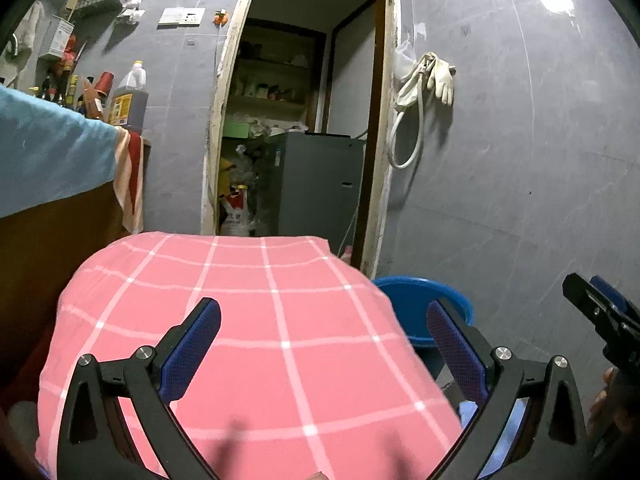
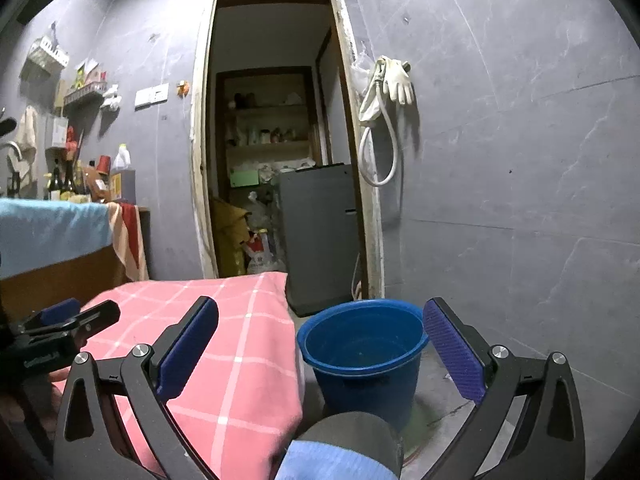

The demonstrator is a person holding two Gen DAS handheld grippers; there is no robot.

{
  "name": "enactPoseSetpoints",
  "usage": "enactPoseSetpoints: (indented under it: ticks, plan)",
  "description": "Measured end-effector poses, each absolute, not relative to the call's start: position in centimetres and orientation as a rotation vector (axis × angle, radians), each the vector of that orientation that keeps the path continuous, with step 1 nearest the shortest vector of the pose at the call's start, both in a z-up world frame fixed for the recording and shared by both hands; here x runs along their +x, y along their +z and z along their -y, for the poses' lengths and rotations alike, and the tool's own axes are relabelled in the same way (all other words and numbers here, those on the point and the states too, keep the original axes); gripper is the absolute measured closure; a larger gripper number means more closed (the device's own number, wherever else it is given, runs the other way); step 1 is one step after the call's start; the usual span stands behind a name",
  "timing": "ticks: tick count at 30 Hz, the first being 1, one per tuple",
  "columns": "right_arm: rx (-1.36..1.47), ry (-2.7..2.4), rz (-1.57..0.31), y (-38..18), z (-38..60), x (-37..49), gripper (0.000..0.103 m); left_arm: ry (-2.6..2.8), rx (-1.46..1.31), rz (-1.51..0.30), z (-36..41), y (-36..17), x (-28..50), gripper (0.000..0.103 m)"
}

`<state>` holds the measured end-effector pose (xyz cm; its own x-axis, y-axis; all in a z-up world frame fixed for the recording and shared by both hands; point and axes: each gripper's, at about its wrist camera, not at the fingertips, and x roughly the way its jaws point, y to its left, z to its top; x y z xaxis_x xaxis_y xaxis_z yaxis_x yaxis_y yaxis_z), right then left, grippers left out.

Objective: Collect trash

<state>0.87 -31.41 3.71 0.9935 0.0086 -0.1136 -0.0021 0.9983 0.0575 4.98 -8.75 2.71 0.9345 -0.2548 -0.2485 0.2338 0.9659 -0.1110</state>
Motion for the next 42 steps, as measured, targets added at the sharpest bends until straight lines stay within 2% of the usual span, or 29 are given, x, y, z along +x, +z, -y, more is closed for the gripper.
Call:
enactPoseSetpoints:
  ticks: [14, 42]
  plan:
    - [0.063, -0.006, -0.151, 2.0, 31.2, 0.8, 0.000, -0.209, -0.069, -0.275, 7.8, 1.0, 4.2, 0.002]
    - [0.069, -0.010, -0.159, 1.9, 31.3, 0.7, 0.000, -0.212, -0.075, -0.276, 7.4, 1.1, 4.2, 0.002]
